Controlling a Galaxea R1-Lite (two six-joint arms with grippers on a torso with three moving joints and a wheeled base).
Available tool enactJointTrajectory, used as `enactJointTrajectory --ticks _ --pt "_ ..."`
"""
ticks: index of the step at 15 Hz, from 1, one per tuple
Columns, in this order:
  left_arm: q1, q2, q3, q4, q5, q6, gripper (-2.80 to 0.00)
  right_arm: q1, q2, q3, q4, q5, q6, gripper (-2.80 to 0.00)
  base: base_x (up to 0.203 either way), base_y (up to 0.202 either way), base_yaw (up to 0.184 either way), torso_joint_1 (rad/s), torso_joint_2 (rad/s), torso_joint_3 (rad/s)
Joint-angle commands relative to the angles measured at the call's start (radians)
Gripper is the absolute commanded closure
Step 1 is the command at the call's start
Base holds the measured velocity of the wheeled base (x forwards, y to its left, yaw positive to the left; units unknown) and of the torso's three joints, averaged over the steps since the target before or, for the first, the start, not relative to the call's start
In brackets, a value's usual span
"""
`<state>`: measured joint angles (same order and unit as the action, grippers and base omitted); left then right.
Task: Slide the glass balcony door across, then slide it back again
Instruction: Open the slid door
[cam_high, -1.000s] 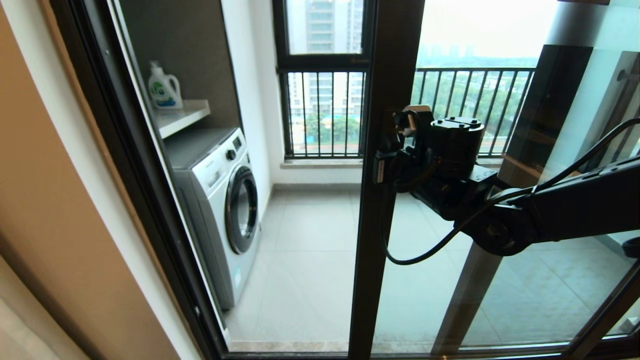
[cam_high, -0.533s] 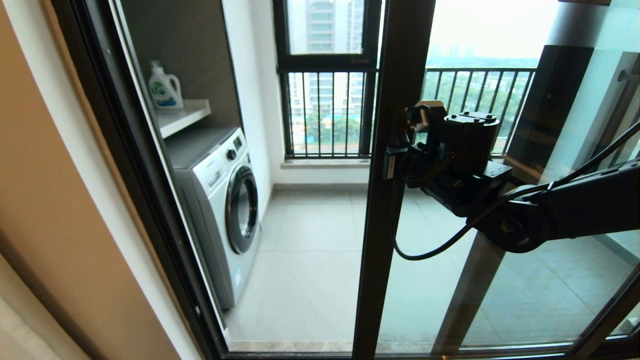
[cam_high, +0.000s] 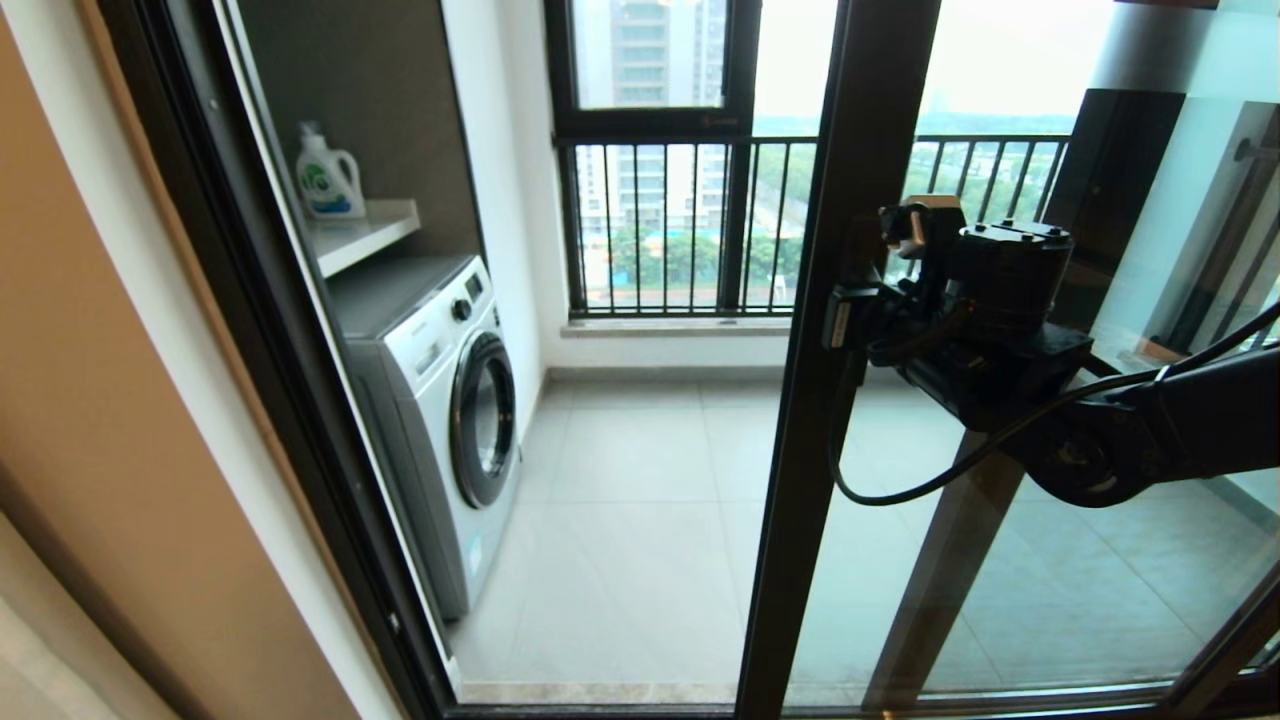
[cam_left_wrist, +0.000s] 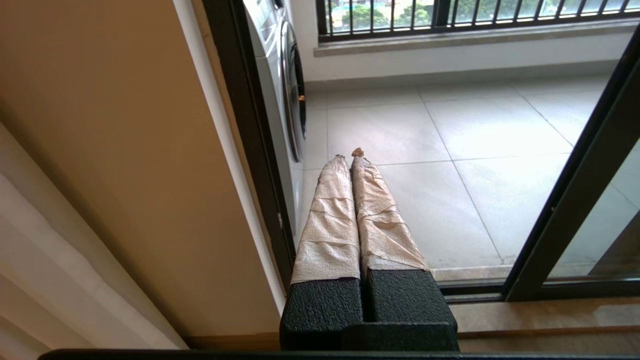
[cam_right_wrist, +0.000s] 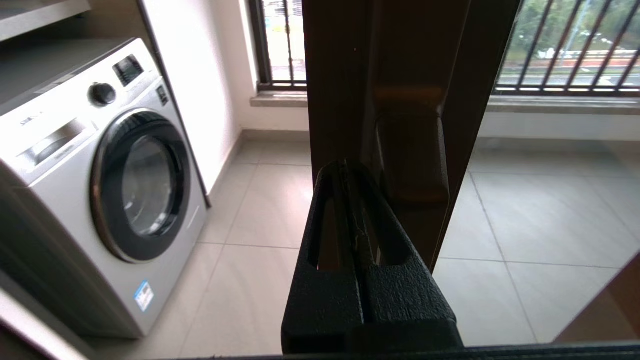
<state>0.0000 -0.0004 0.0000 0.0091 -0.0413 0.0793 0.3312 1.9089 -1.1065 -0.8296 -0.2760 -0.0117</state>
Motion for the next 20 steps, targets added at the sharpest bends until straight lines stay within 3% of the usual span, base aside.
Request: enactJointTrajectory --ticks 1,10,20 --pt "0.000 0.002 0.002 0.000 0.000 0.001 0.00 -0.034 -0.018 0.028 -0.012 0.009 -0.003 0.00 0.000 0.000 0.000 0.000 0.00 0.000" --pt "0.000 0.002 0.002 0.000 0.000 0.001 0.00 -0.174 -0.050 0.070 -0.060 0.044 -0.032 0.00 0.000 0.000 0.000 0.000 0.00 0.000" --pt "0.000 0.002 0.002 0.000 0.000 0.001 0.00 -0.350 -0.079 0.103 -0.060 0.155 -0.049 0.00 0.000 0.000 0.000 0.000 0.00 0.000"
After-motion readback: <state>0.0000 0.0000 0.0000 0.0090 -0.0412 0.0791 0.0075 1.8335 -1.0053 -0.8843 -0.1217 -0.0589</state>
